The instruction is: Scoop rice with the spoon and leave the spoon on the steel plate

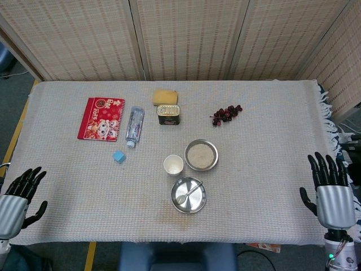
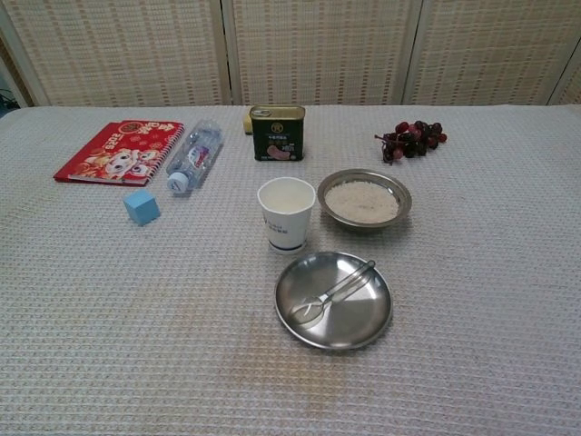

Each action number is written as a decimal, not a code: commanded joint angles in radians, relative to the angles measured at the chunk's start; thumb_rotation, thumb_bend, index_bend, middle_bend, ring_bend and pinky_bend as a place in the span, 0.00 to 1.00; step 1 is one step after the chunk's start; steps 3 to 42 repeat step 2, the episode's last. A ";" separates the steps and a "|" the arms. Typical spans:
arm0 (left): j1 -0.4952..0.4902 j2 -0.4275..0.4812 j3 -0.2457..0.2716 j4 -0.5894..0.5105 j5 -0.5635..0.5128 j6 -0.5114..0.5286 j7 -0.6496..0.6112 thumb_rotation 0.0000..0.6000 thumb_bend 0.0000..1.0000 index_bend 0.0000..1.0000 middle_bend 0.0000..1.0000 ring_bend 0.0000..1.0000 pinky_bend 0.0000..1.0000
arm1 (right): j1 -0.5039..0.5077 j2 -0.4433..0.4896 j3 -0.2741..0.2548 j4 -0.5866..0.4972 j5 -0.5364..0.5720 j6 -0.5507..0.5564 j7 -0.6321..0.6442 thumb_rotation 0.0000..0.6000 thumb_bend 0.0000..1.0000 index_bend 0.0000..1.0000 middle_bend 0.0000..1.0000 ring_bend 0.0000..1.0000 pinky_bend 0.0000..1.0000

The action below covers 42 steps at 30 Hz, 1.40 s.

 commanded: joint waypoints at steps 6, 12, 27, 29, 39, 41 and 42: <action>-0.005 -0.004 0.002 -0.014 -0.003 -0.016 0.024 1.00 0.41 0.00 0.00 0.00 0.15 | -0.019 0.032 0.012 0.006 -0.001 -0.060 0.039 1.00 0.23 0.00 0.00 0.00 0.00; -0.005 -0.004 0.002 -0.014 -0.003 -0.016 0.024 1.00 0.41 0.00 0.00 0.00 0.15 | -0.019 0.032 0.012 0.006 -0.001 -0.060 0.039 1.00 0.23 0.00 0.00 0.00 0.00; -0.005 -0.004 0.002 -0.014 -0.003 -0.016 0.024 1.00 0.41 0.00 0.00 0.00 0.15 | -0.019 0.032 0.012 0.006 -0.001 -0.060 0.039 1.00 0.23 0.00 0.00 0.00 0.00; -0.005 -0.004 0.002 -0.014 -0.003 -0.016 0.024 1.00 0.41 0.00 0.00 0.00 0.15 | -0.019 0.032 0.012 0.006 -0.001 -0.060 0.039 1.00 0.23 0.00 0.00 0.00 0.00; -0.005 -0.004 0.002 -0.014 -0.003 -0.016 0.024 1.00 0.41 0.00 0.00 0.00 0.15 | -0.019 0.032 0.012 0.006 -0.001 -0.060 0.039 1.00 0.23 0.00 0.00 0.00 0.00; -0.005 -0.004 0.002 -0.014 -0.003 -0.016 0.024 1.00 0.41 0.00 0.00 0.00 0.15 | -0.019 0.032 0.012 0.006 -0.001 -0.060 0.039 1.00 0.23 0.00 0.00 0.00 0.00; -0.005 -0.004 0.002 -0.014 -0.003 -0.016 0.024 1.00 0.41 0.00 0.00 0.00 0.15 | -0.019 0.032 0.012 0.006 -0.001 -0.060 0.039 1.00 0.23 0.00 0.00 0.00 0.00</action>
